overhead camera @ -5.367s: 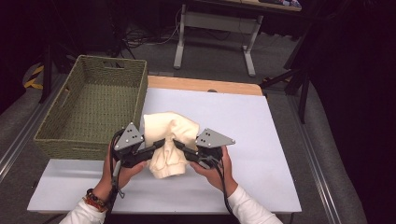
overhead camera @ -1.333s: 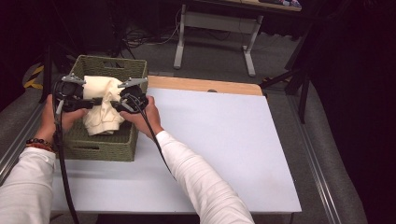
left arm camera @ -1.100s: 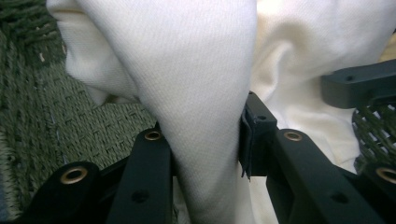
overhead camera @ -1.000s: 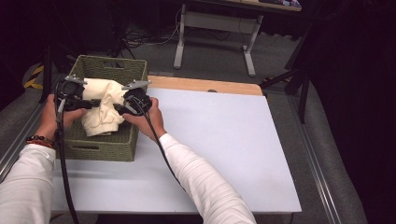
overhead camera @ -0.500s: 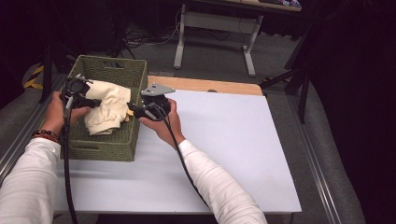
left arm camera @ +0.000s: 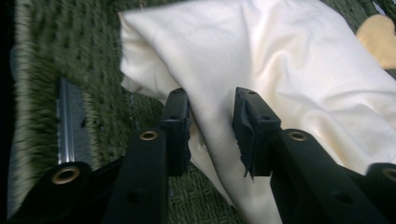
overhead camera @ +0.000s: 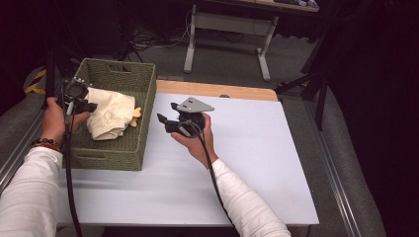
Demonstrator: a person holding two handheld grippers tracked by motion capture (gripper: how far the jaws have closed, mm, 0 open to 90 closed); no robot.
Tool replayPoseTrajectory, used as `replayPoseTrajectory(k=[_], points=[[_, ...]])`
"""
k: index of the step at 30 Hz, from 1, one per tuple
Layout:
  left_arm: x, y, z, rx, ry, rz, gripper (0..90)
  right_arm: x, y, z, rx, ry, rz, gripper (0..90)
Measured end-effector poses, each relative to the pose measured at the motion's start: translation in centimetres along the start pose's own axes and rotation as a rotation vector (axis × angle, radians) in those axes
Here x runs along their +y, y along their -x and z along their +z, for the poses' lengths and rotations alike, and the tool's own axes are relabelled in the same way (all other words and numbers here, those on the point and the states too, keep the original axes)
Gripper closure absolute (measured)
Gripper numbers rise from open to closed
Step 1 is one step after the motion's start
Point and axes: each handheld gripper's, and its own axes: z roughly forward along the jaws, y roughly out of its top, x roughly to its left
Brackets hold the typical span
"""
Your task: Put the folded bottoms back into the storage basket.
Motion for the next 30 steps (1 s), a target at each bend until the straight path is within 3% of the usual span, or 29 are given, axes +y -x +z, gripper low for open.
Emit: replayPoseTrajectory(k=[1, 4, 7, 9, 12, 14, 18, 22, 25, 28, 30], points=[[0.1, 0.0, -0.4, 0.026, 0.014, 0.005, 67.6, -0.2, 0.0, -0.4, -0.007, -0.003, -0.01, 38.7], [0.2, 0.2, -1.2, 0.052, 0.07, -0.002, 66.6, -0.8, 0.3, -1.7, -0.012, -0.011, -0.032, 37.5], [0.2, 0.6, -1.6, 0.008, 0.097, 0.01, 70.0, -1.5, 0.7, -3.0, -0.021, -0.011, -0.045, 37.0], [0.3, 1.0, -1.5, -0.025, 0.092, 0.029, 72.4, -2.1, 1.3, -4.2, -0.024, -0.009, -0.012, 36.3], [0.4, 1.7, -0.9, -0.064, 0.072, 0.032, 73.8, -2.6, 1.6, -5.0, -0.034, -0.01, -0.007, 36.1], [0.4, 2.3, -0.5, -0.079, 0.053, 0.055, 74.5, -3.0, 1.8, -5.9, -0.037, -0.009, 0.002, 35.6], [0.5, 3.4, 0.7, -0.099, -0.025, 0.11, 75.0, -3.7, 2.0, -7.7, -0.055, -0.006, -0.011, 34.5], [0.3, 3.6, 1.9, -0.142, -0.106, 0.141, 76.2, -4.6, 1.9, -9.4, -0.062, -0.015, -0.032, 33.5], [0.3, 3.8, 2.3, -0.143, -0.14, 0.171, 78.1, -5.3, 1.9, -10.6, -0.071, -0.026, -0.043, 32.7], [0.2, 3.8, 2.5, -0.149, -0.156, 0.169, 78.7, -5.8, 2.0, -11.5, -0.079, -0.031, -0.05, 32.4], [0.1, 3.8, 2.8, -0.126, -0.176, 0.185, 78.6, -6.2, 2.0, -12.3, -0.08, -0.034, -0.058, 32.1]])
